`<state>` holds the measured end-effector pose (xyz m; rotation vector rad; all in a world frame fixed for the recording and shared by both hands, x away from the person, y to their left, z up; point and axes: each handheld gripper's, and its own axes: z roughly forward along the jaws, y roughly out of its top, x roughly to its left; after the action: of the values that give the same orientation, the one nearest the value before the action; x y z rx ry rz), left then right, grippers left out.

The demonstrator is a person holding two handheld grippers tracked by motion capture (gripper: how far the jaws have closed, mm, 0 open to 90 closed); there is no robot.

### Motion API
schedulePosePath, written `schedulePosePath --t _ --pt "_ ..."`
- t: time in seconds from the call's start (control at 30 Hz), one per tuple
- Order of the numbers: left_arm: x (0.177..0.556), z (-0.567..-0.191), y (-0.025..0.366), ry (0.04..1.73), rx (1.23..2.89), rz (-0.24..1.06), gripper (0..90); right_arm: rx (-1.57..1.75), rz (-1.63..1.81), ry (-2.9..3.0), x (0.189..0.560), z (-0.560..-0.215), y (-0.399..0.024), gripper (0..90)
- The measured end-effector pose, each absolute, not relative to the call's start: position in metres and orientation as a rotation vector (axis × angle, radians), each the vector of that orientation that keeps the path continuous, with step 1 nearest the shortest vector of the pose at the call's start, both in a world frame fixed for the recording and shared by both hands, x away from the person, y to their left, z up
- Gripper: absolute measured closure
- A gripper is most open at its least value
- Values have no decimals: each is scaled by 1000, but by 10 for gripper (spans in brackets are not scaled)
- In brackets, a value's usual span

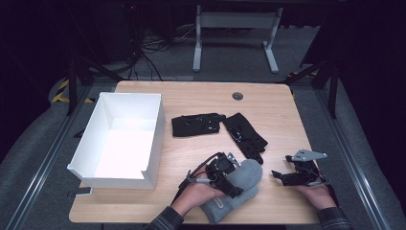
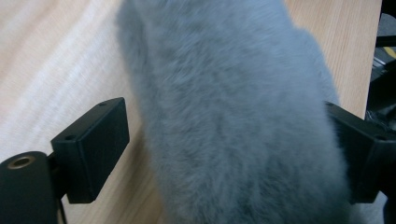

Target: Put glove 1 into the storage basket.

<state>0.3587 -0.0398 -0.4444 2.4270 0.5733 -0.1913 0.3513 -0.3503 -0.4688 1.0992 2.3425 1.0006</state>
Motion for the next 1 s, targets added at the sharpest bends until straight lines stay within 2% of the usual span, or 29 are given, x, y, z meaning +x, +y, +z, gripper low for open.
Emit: schedulePosePath --t 0.1,0.2,0.33,0.37,0.53,0.6,0.73,1.0 --pt "362 -448 -39 576 2422 -242 161 1096 997 2343 351 -469 -350 125" --pt "362 -450 -38 541 2421 -314 271 1096 997 2343 351 -469 -351 125" --pt "362 -450 -38 525 2419 -336 401 1095 997 2343 351 -469 -351 125" --pt "363 -450 -37 518 2421 -346 401 1095 997 2343 351 -469 -350 125" --pt "362 -447 -38 511 2439 -354 603 1095 997 2343 351 -469 -350 125" --pt "361 -445 -38 519 2446 -356 654 1095 997 2343 351 -469 -350 125" --pt "361 -441 -37 522 2433 -367 693 1096 997 2344 351 -469 -350 125" --pt "360 -428 -28 521 2396 -353 696 1096 997 2344 351 -469 -350 125"
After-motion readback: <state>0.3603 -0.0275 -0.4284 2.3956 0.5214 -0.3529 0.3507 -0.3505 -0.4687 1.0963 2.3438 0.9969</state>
